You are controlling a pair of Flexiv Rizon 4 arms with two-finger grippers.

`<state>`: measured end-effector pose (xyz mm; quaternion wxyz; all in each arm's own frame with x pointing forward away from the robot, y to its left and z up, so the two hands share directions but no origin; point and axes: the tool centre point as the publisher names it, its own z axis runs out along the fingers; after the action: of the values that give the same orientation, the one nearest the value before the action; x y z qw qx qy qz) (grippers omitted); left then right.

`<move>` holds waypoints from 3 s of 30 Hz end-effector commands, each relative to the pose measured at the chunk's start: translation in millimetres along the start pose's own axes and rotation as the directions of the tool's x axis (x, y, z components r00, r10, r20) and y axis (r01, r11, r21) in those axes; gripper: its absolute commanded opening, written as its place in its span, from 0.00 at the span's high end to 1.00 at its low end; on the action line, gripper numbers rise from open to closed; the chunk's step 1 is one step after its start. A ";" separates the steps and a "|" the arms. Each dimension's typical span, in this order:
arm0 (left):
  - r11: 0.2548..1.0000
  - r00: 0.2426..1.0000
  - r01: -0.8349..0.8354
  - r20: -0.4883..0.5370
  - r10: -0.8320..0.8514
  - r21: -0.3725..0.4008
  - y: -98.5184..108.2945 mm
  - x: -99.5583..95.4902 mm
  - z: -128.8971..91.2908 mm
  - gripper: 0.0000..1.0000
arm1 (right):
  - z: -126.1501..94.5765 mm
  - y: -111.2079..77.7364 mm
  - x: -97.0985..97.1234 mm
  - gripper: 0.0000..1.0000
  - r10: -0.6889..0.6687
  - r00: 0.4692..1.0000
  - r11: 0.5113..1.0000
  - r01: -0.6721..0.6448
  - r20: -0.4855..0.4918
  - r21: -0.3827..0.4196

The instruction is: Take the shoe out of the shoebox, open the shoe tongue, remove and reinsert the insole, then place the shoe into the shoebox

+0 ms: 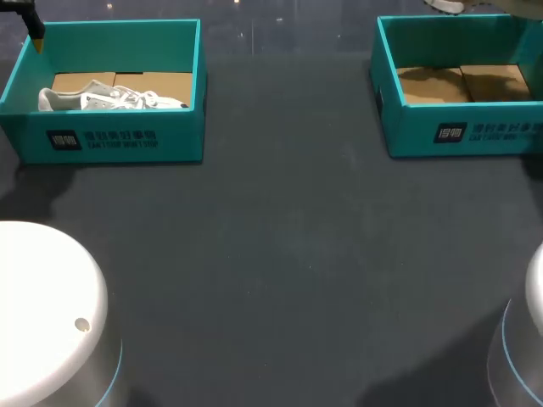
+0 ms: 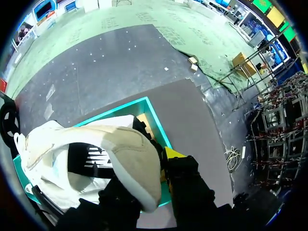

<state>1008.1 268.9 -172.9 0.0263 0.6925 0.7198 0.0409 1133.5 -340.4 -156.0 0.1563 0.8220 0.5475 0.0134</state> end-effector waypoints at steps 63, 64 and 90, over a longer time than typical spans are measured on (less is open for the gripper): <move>1.000 1.000 -0.001 -0.001 0.001 -0.003 -1.1 0.6 -0.3 0.00 | -127.1 -350.3 13.3 1.00 -0.156 0.988 0.987 0.156 -0.011 -0.034; 1.000 1.000 -0.001 -0.001 0.001 -0.003 -1.1 0.6 -0.3 0.00 | -125.8 -360.5 18.0 1.00 -0.148 0.989 0.989 0.148 0.006 -0.025; 1.000 1.000 -0.001 -0.001 0.001 -0.003 -1.1 0.6 -0.3 0.00 | -115.0 -448.1 70.0 1.00 -0.199 0.978 0.980 0.200 0.066 -0.003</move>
<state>1008.0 269.0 -172.9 0.0263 0.6924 0.7198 0.0409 747.1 -113.3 -172.1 0.1592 0.7645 0.6243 -0.0199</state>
